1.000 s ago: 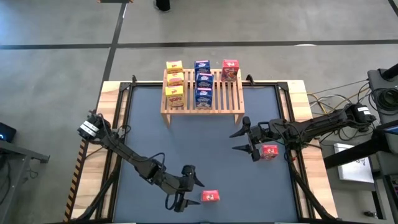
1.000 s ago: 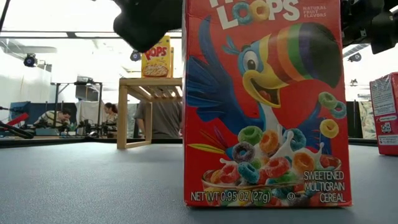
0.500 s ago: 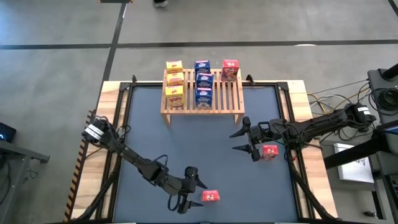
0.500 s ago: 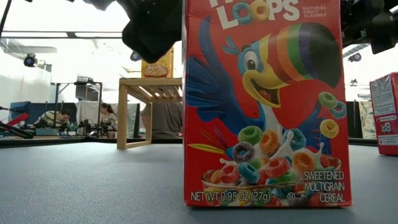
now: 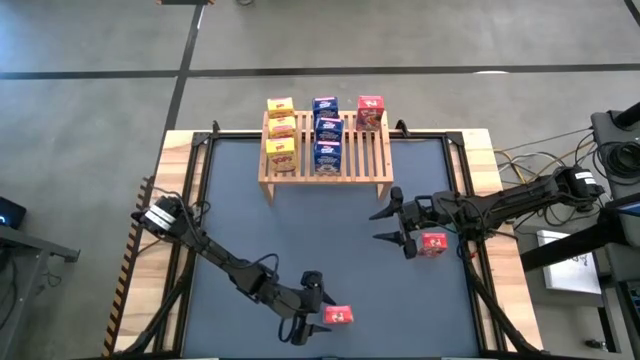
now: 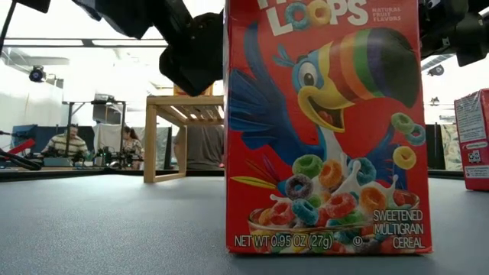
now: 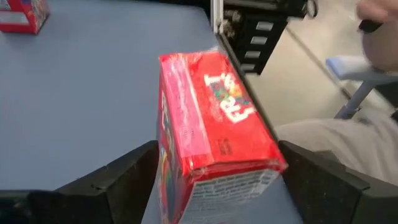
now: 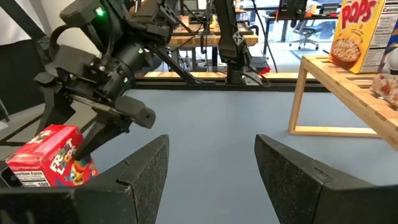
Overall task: Stack cereal on shelf
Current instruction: Put the bottom red cereal box aligned with the other red cereal box on the shelf
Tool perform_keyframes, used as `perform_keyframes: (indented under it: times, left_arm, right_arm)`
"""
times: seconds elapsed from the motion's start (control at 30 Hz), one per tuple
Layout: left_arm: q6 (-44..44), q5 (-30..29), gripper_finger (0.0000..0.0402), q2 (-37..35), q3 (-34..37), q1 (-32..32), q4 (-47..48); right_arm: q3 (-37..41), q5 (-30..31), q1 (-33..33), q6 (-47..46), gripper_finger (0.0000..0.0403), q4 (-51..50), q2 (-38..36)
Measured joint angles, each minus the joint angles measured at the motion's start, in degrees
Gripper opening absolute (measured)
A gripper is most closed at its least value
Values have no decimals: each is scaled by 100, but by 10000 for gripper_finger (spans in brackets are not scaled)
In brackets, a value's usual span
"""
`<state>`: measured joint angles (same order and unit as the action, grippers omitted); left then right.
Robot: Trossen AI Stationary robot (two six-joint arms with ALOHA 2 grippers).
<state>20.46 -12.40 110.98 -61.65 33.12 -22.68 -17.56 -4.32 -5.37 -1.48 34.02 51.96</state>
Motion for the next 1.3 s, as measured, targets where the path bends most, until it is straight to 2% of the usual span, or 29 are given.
perform_keyframes:
  times: [0.27, 0.67, 1.0, 1.3]
  left_arm:
    - [-198, -3, 259, -23, -320, -10, 607]
    - [-196, -3, 177, -42, -325, -48, 663]
    - [-571, -108, 167, -582, -321, -222, 921]
    - [-1155, -1115, 167, -1423, -319, -618, 1574]
  right_arm:
    - [0, 0, 0, 0, 226, -57, 0]
    - [0, 0, 0, -2, 226, -74, 0]
    - [0, 46, 0, -107, 226, 18, 0]
    - [0, 44, -2, -304, 226, 105, 0]
